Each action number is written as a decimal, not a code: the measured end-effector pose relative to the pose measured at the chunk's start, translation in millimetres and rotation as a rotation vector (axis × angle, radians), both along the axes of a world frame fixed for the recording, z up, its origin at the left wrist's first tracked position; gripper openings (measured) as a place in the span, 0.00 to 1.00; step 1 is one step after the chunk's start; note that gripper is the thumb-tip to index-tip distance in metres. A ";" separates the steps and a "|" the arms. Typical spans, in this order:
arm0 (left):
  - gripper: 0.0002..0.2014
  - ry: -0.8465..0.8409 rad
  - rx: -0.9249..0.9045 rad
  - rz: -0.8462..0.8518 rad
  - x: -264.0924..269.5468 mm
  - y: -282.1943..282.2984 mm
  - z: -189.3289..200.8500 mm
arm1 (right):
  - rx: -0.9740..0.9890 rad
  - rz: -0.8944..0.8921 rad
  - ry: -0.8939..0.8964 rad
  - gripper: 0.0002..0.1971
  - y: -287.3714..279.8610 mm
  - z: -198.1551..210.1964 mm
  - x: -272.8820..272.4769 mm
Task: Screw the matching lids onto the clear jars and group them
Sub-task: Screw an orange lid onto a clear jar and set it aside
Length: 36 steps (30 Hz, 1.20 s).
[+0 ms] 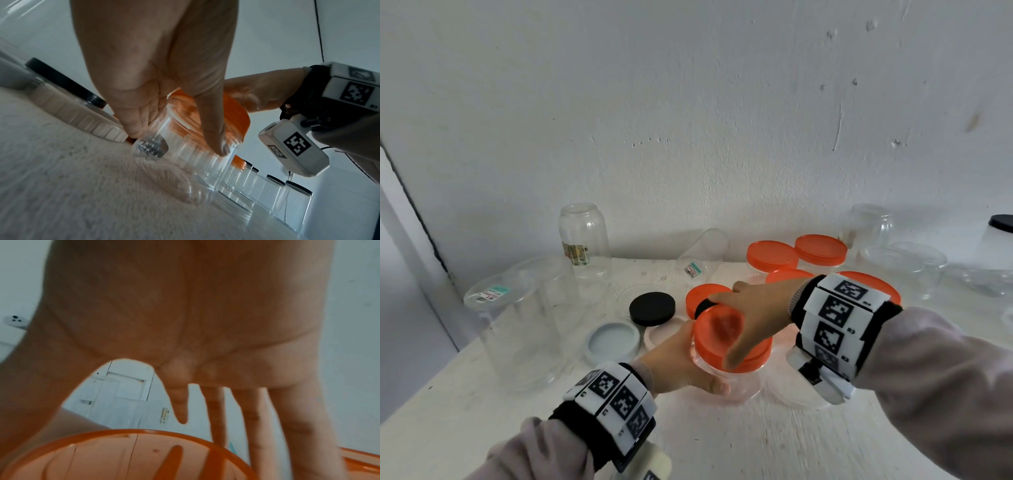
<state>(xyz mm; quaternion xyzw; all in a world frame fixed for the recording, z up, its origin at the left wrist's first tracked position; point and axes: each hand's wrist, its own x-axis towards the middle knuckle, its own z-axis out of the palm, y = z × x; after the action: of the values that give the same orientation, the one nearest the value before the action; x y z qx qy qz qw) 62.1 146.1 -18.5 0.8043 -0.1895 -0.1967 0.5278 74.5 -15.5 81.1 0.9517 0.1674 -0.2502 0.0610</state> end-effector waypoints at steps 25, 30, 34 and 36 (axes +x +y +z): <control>0.47 0.011 0.047 0.029 1.5 0.7 -2.5 | 0.006 -0.012 -0.086 0.56 6.8 -18.1 3.4; 0.49 0.027 0.037 0.031 2.2 0.8 -3.4 | 0.053 0.051 0.012 0.51 3.7 -4.7 2.5; 0.49 0.035 0.041 0.039 2.8 0.8 -3.8 | 0.064 0.086 -0.010 0.46 4.8 -5.5 2.2; 0.48 0.037 0.039 0.035 2.6 0.7 -3.6 | 0.055 0.060 -0.047 0.46 5.8 -10.2 2.1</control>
<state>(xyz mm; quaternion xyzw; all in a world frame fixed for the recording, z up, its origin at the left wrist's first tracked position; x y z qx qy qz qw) 64.7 146.8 -22.1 0.8140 -0.1616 -0.2057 0.5187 76.6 -9.7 70.8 0.9531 0.2014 -0.2211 0.0461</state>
